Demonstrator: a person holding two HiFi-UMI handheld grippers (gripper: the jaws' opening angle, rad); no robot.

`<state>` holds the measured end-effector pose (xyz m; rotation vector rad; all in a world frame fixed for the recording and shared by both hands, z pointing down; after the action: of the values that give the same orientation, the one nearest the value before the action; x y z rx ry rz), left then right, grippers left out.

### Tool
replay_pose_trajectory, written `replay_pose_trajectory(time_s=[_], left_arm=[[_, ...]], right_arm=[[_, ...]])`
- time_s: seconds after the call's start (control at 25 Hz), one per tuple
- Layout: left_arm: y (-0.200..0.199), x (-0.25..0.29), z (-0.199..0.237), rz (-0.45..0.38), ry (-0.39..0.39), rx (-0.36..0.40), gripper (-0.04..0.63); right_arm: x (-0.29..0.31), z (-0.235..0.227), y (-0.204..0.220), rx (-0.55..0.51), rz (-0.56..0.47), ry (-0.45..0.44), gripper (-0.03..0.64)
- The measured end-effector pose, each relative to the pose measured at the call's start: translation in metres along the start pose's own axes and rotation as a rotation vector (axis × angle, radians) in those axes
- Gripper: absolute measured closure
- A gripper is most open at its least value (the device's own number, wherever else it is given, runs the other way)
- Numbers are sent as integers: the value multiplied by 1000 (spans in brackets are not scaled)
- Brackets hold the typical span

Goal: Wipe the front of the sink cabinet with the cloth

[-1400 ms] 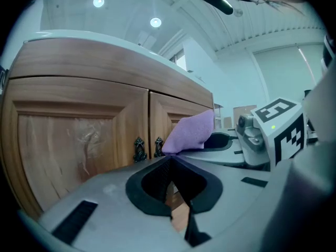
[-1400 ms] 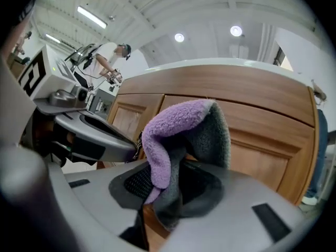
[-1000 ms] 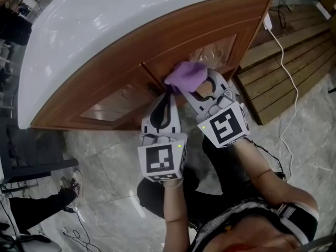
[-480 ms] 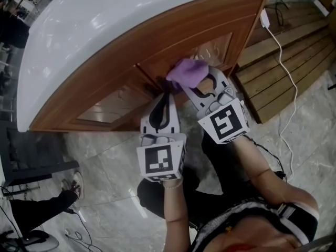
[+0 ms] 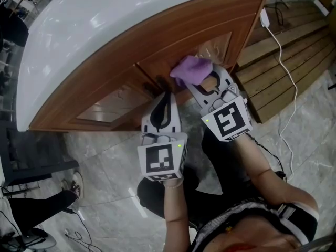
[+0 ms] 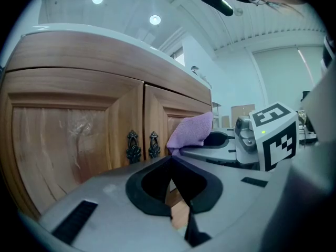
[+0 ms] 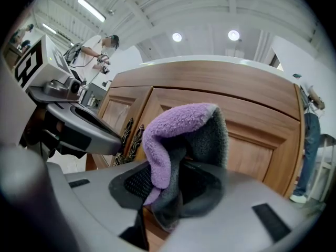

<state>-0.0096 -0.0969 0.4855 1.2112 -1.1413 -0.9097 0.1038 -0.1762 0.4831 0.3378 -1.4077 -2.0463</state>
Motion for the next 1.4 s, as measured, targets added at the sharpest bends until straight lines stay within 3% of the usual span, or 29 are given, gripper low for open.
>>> replay_pose_trajectory(time_s=[1.4], left_arm=[[2, 21, -23, 11, 68, 11, 595]], right_arm=[[-39, -74, 46, 64, 129, 192, 454]])
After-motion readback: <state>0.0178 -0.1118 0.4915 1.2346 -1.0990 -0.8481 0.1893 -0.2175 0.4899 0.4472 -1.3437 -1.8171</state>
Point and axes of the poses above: the fingertips, and each gripper's own axes: x forward along the fingers, z to its left, y out of its underside, the point moved 8 cm from there along -x, backward along the fingers
